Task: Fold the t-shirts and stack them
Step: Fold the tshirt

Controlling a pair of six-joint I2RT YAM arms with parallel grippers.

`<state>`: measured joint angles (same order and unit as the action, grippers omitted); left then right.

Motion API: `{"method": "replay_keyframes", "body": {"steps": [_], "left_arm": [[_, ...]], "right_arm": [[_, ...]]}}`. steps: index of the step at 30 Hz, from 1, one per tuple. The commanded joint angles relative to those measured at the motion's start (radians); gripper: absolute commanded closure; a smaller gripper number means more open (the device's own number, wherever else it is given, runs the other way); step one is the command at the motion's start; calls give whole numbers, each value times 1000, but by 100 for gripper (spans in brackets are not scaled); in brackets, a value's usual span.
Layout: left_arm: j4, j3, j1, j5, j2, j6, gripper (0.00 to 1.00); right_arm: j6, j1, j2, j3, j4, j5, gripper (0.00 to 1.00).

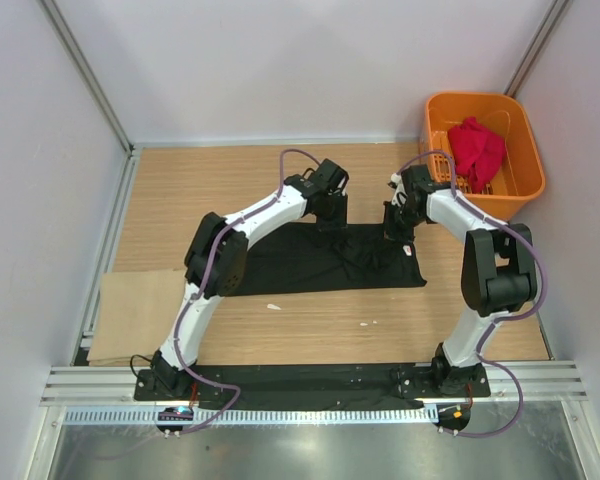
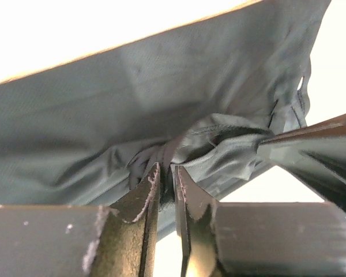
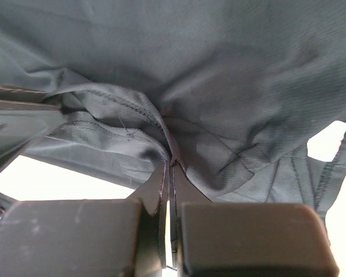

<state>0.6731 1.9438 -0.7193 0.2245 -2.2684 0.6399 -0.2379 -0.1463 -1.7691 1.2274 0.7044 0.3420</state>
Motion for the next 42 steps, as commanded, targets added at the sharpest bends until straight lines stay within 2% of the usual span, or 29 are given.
{"method": "replay_keyframes", "body": {"steps": [1, 10, 12, 13, 15, 17, 22, 24, 30, 31, 38, 42], "left_arm": [[49, 78, 9, 61, -43, 1, 82], [51, 79, 20, 44, -40, 7, 78], [46, 83, 26, 38, -34, 9, 73], [45, 87, 29, 35, -31, 10, 64], [52, 96, 38, 24, -33, 14, 57], [74, 109, 47, 0, -33, 12, 53], [79, 84, 63, -22, 1, 1, 52], [77, 60, 67, -37, 27, -6, 52], [69, 4, 70, -44, 79, -20, 52], [69, 1, 69, -39, 81, -17, 52], [31, -17, 69, 47, 78, -9, 51], [-12, -17, 69, 131, 46, 4, 51]], "right_arm": [[22, 4, -3, 63, 24, -43, 98], [20, 4, -47, 133, 43, -84, 97], [20, 4, -59, 152, 38, -95, 96], [20, 4, -65, 159, 38, -97, 96], [26, 4, -90, 185, 50, -103, 96], [29, 7, -104, 207, 52, -116, 96], [28, 17, -165, 268, 72, -135, 94], [29, 21, -185, 303, 85, -156, 90], [42, 25, -254, 394, 116, -204, 86], [42, 27, -260, 406, 125, -204, 84], [67, 25, -207, 414, 168, -264, 54], [74, 25, -117, 341, 166, -189, 52]]}}
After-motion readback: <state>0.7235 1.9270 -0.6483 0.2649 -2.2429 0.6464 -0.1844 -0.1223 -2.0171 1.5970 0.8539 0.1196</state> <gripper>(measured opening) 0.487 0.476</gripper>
